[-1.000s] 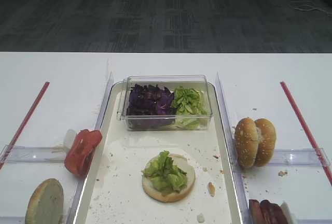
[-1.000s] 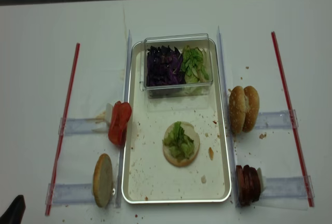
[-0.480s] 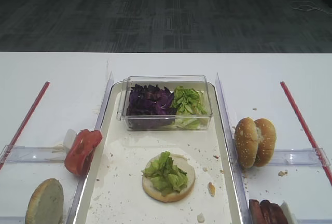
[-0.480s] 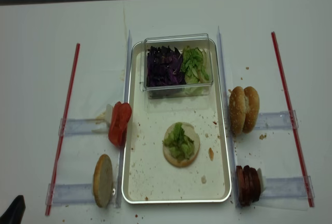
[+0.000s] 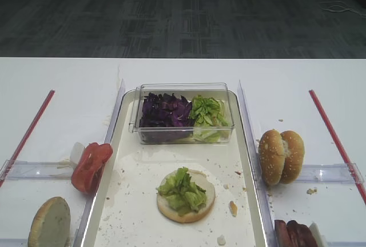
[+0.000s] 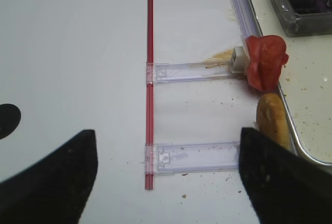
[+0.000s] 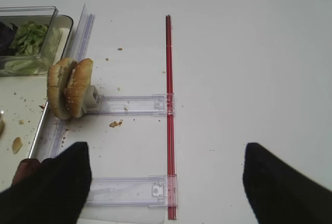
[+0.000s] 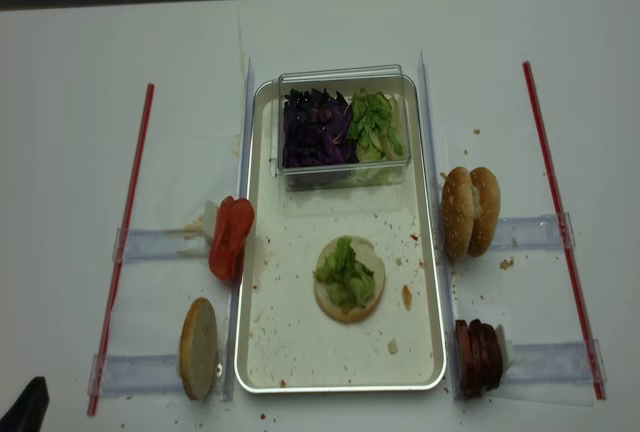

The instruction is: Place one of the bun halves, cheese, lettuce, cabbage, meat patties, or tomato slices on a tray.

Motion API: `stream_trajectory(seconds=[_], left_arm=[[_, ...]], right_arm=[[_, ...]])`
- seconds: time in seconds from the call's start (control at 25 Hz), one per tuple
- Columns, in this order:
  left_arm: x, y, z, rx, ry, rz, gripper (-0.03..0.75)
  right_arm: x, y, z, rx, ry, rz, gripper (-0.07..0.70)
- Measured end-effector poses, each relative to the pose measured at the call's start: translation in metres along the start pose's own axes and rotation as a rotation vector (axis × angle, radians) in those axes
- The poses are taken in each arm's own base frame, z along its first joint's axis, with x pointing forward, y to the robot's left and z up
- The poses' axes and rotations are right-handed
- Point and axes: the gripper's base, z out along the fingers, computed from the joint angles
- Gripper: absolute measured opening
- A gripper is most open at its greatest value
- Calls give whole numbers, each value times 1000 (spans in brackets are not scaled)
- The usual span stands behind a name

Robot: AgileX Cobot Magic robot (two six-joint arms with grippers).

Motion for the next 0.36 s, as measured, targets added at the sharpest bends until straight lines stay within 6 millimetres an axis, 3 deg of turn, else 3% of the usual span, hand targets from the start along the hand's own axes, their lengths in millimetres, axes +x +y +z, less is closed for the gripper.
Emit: stream_trajectory(seconds=[0.36], left_arm=[[0, 0, 0, 0, 0, 0, 550]], right_arm=[[0, 0, 0, 0, 0, 0, 626]])
